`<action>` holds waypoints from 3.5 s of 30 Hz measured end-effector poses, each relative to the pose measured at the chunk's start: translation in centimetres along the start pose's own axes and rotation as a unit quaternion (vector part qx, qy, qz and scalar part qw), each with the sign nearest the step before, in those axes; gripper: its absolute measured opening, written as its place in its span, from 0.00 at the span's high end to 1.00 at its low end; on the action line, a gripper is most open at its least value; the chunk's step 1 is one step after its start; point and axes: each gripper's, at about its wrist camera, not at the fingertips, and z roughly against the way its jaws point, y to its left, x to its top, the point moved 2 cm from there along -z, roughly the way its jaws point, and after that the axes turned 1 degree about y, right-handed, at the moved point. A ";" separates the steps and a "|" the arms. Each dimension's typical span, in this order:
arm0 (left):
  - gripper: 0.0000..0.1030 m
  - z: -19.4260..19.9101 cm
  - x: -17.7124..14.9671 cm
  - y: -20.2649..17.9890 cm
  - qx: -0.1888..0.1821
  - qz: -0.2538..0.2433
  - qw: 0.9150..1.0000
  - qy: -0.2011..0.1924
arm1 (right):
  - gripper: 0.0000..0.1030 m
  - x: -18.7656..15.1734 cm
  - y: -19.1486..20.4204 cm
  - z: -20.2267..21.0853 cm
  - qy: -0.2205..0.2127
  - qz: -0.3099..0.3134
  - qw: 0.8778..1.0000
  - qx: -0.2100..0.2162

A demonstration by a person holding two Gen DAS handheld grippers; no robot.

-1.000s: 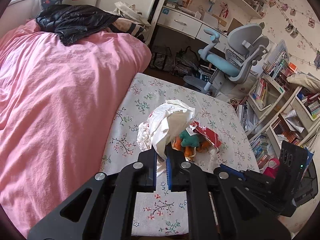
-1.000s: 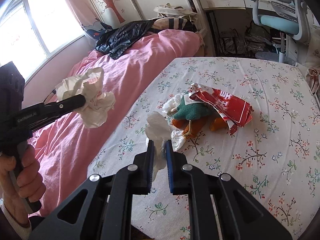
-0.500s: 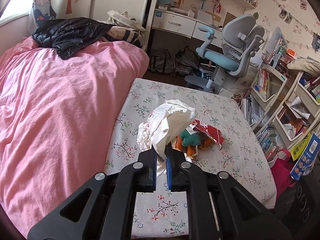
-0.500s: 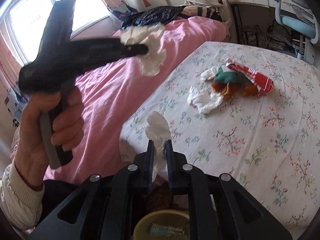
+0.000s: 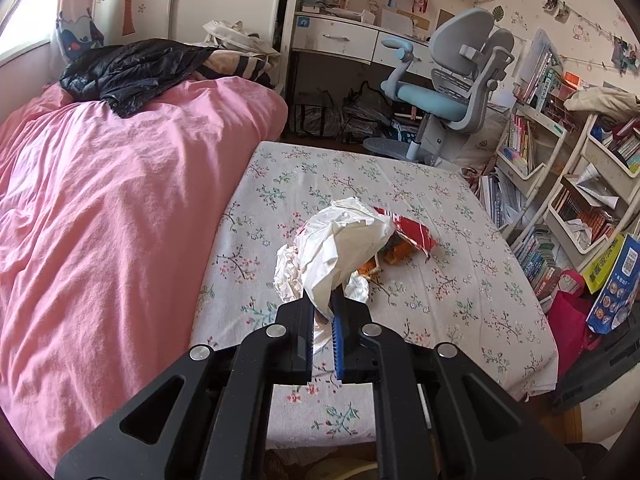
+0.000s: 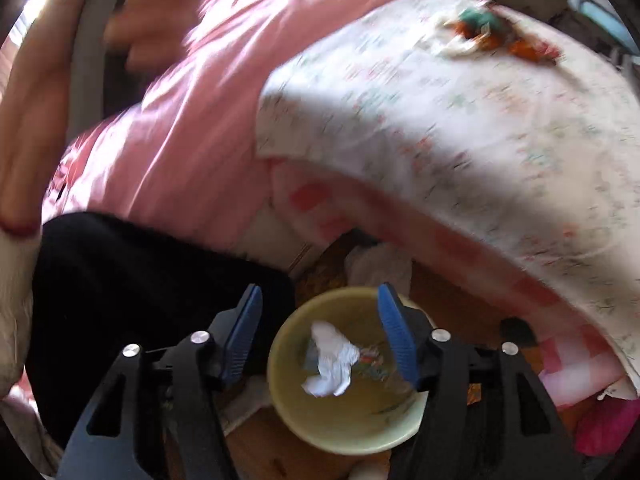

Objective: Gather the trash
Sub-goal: 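Lower both tissues over the yellow bin and open both tools, then move both tools back toward the remaining trash on the table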

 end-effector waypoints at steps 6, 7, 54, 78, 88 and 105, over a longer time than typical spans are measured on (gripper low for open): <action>0.93 0.7 -6.4 -2.1 -0.022 0.013 0.998 0.058 | 0.23 1.4 -4.3 6.9 -0.199 -0.093 0.974 -0.056; 0.93 0.8 -7.9 -2.6 -0.028 0.015 0.997 0.071 | 0.23 1.3 -4.8 7.6 -0.217 -0.107 0.969 -0.060; 0.07 5.0 -4.1 3.4 0.070 0.099 0.993 0.000 | 0.12 7.4 -6.8 5.1 -0.154 -0.089 0.971 -0.158; 0.07 4.7 -4.0 3.6 0.080 0.098 0.992 0.005 | 0.12 7.8 -6.1 3.9 -0.135 -0.068 0.975 -0.161; 0.07 4.6 -4.0 3.7 0.081 0.099 0.992 0.004 | 0.12 7.8 -6.0 3.7 -0.134 -0.065 0.976 -0.162; 0.07 4.2 -4.2 4.4 0.089 0.098 0.991 0.009 | 0.12 7.9 -5.6 3.6 -0.135 -0.057 0.976 -0.162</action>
